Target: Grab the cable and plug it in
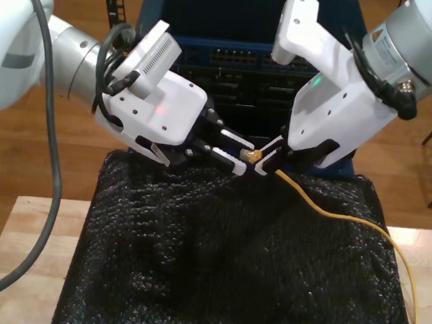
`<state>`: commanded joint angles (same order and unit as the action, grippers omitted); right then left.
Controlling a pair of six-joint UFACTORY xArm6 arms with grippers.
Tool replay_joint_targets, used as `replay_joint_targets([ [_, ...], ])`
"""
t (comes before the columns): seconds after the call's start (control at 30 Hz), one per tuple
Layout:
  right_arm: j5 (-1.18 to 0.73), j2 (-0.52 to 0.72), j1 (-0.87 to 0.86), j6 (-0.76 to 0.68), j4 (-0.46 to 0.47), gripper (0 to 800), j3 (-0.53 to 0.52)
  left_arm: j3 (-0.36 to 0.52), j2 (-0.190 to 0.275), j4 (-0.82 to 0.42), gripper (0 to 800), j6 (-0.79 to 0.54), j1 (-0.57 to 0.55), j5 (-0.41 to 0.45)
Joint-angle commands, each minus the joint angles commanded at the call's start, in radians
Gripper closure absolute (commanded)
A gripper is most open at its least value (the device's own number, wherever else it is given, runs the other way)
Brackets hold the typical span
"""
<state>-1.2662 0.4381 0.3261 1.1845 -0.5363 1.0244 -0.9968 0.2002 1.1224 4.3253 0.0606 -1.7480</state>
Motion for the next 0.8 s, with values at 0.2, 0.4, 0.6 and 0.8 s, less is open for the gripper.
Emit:
replay_joint_targets([
  [0.2, 0.000, 0.000, 0.002, 0.000, 0.000, 786, 0.002, 0.000, 0.000, -0.003, 620, 0.000, 0.000, 0.002],
  [0.4, 0.000, 0.000, 0.002, 0.000, 0.000, 786, 0.000, 0.017, 0.005, -0.002, 745, 0.000, 0.002, 0.029],
  [0.6, -0.002, 0.000, 0.003, 0.002, -0.005, 671, 0.002, 0.025, 0.005, 0.002, 786, 0.000, 0.008, 0.038],
  [0.8, -0.014, 0.002, 0.006, 0.029, -0.012, 348, -0.002, 0.023, 0.005, 0.002, 797, 0.002, 0.009, 0.037],
])
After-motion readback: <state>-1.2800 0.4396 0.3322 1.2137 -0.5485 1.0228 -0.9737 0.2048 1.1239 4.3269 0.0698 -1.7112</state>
